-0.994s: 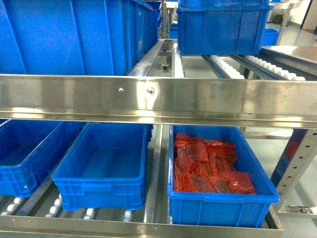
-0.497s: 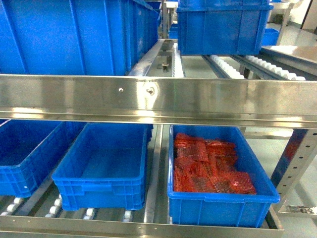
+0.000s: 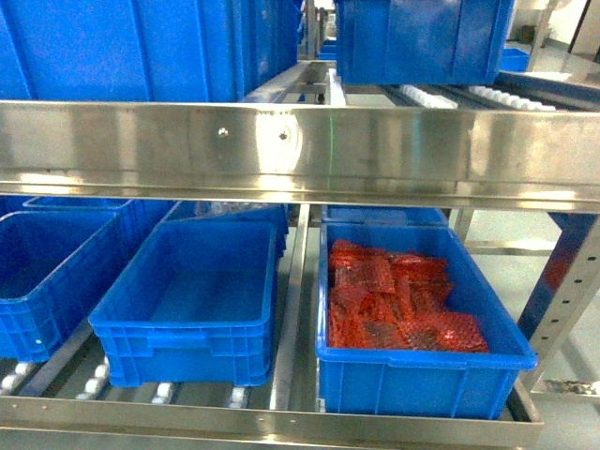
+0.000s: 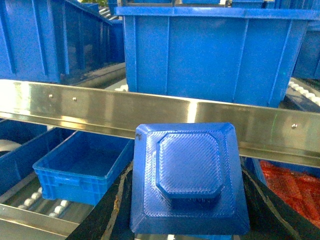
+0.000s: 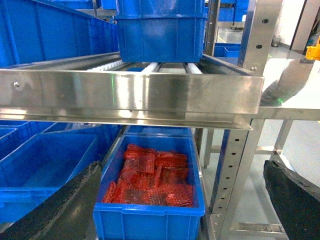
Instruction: Pick blue part to blue bin on bottom shelf
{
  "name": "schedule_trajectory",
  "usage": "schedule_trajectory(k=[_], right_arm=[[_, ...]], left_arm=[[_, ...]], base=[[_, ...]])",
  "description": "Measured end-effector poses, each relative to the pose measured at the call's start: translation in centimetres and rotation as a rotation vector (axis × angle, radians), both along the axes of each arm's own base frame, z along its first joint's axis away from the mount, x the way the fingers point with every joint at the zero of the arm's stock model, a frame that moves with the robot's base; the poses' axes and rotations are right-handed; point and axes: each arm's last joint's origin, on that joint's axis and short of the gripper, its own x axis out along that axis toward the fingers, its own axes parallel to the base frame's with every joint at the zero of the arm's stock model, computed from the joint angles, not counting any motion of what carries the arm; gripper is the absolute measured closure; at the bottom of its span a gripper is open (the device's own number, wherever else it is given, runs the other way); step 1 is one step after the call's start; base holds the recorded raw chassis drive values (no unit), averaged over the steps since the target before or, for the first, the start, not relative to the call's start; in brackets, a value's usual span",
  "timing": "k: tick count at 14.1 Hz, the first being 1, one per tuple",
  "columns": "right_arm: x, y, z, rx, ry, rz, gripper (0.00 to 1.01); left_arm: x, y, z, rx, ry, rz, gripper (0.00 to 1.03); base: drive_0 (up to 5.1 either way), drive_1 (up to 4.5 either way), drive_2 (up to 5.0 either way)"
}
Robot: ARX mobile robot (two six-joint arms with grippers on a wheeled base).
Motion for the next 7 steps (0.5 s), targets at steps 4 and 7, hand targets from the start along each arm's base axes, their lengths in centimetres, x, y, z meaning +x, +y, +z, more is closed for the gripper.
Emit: schedule_trajectory(k=[4, 7], right_arm=[[0.00, 0.00, -0.02, 0.000, 0.002, 0.000, 0.03], [0.00, 0.00, -0.03, -0.001, 0.003, 0.000, 0.03]], left_arm=[[0.00, 0.00, -0.02, 0.000, 0.002, -0.001, 0.58], [0.00, 0.00, 0.00, 0.000, 0.000, 0.000, 0.58]], base=[[0.0, 0.00, 0.0], [0.0, 0.00, 0.0]])
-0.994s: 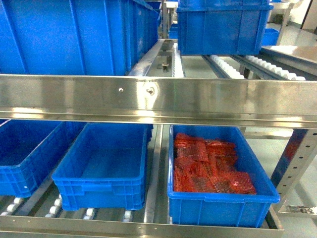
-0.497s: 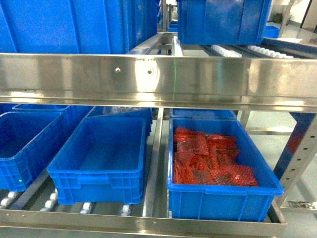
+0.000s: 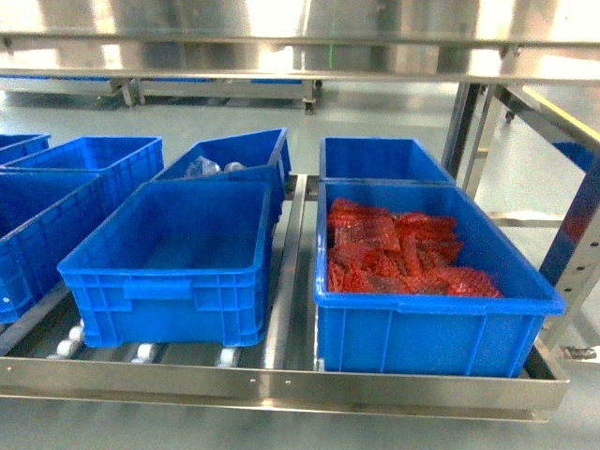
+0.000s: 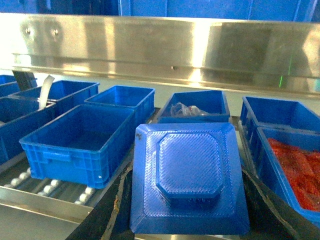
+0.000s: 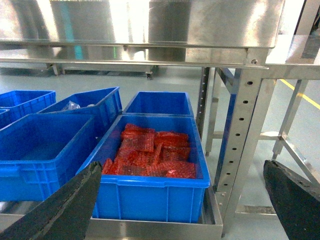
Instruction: Pick blue part to blue bin on bottom shelf
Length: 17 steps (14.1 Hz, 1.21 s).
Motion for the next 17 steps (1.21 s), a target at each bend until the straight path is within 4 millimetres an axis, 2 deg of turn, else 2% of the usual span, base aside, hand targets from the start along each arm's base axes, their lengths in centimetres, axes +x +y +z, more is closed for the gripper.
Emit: schedule_trajectory(k=[17], right_arm=[[0.00, 0.00, -0.01, 0.000, 0.001, 0.000, 0.03]], left_arm=[[0.00, 0.00, -0.05, 0.001, 0.005, 0.000, 0.59]], base=[[0.0, 0.00, 0.0]])
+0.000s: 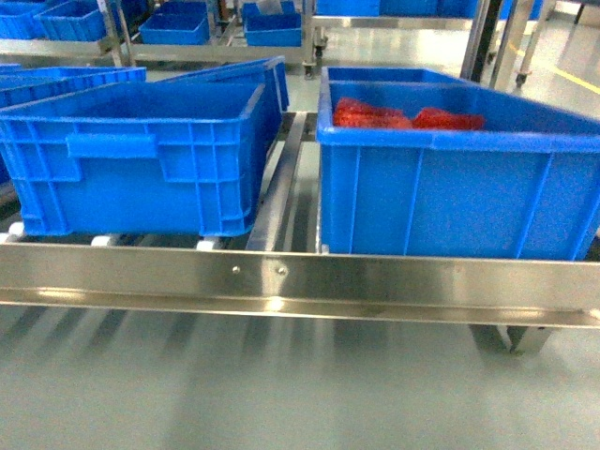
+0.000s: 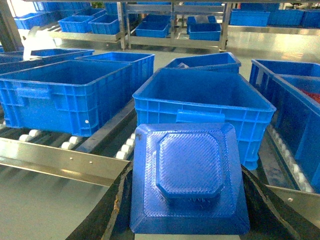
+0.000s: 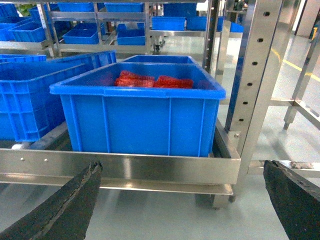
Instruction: Pick blue part to blue bin on bottom shelf
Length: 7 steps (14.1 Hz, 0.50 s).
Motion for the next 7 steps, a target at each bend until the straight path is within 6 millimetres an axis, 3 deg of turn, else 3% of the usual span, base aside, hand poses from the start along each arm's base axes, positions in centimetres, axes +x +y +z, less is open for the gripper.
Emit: schedule_trajectory(k=[6, 7], right_arm=[[0.00, 0.00, 0.02, 0.001, -0.002, -0.001, 0.03], [0.00, 0.00, 0.07, 0.001, -0.008, -0.001, 0.03]], left_arm=[[0.01, 0.00, 0.02, -0.001, -0.003, 0.000, 0.59], [-0.03, 0.01, 0.07, -0.002, -0.007, 0.000, 0.59]], base=[[0.0, 0.00, 0.0], [0.0, 4.14, -4.1]])
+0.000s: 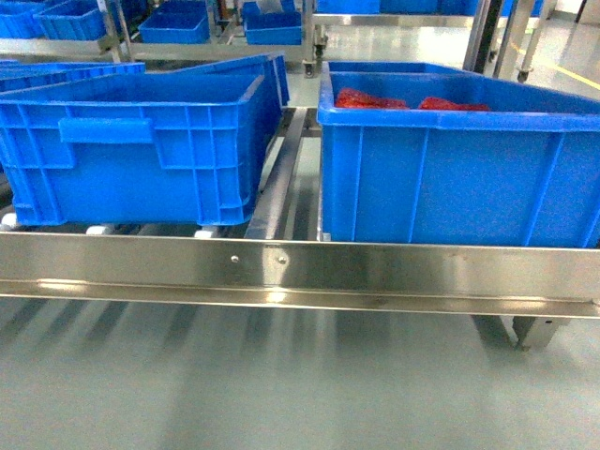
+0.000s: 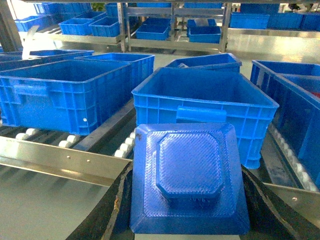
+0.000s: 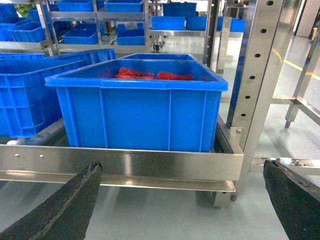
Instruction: Pick blue part to blue bin on bottom shelf
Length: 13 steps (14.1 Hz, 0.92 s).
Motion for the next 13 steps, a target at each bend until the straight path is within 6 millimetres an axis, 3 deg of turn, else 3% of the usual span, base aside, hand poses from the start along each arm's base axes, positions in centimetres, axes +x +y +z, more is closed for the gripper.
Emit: schedule_trajectory(k=[13], right_arm=[[0.01, 0.00, -0.08, 0.000, 0.008, 0.000, 0.03]], left_arm=[[0.03, -0.01, -0.05, 0.001, 0.005, 0.000, 0.59]], base=[[-0.1, 4.00, -4.2]])
